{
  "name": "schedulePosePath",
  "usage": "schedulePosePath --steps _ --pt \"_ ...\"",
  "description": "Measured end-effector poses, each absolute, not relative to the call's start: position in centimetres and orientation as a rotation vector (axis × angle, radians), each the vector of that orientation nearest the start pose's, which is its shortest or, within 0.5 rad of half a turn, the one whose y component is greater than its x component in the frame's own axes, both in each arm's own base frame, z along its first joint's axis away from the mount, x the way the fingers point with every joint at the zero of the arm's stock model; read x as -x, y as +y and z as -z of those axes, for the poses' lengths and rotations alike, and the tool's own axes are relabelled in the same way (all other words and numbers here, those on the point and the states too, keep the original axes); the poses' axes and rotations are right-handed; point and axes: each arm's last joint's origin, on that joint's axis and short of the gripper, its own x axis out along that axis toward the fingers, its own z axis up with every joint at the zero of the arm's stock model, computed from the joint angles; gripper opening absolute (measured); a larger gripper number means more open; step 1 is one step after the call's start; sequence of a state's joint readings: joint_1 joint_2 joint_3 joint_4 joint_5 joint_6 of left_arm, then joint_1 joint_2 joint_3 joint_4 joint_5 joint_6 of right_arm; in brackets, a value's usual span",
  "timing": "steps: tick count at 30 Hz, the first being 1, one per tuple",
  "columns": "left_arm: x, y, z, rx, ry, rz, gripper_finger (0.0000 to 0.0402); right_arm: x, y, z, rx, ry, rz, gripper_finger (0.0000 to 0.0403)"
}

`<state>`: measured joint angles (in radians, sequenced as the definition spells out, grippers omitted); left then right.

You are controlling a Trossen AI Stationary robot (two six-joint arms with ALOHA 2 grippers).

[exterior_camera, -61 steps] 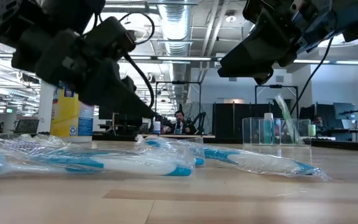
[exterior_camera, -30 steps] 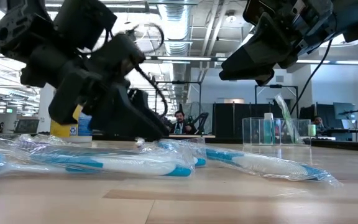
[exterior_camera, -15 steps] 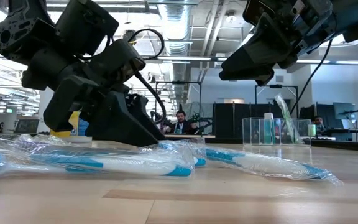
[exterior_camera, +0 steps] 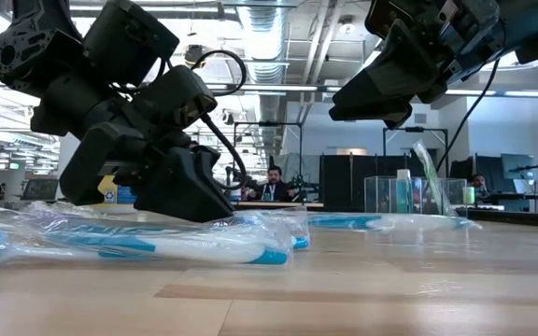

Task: Pick & Place toothbrushing station
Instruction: Put the top blue toothbrush into the right transparent organizer

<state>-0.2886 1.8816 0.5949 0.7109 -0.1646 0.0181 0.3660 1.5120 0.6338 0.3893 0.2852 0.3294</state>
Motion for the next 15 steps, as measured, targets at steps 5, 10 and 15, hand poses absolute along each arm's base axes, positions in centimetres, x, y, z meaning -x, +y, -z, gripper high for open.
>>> schedulePosePath --steps 5,10,15 --pt "-29.6 -8.3 -8.8 -0.145 0.553 0.125 0.0012 -27.5 9.7 -17.2 -0.167 0.47 -0.002 0.012" --pt "-29.2 -8.2 -10.7 -0.147 0.549 0.121 0.0021 -27.5 9.7 -17.2 -0.167 0.47 -0.002 0.012" --pt "-28.3 -7.8 -13.8 -0.111 0.531 0.068 0.0012 -27.6 9.7 -17.3 -0.165 0.459 -0.005 0.012"
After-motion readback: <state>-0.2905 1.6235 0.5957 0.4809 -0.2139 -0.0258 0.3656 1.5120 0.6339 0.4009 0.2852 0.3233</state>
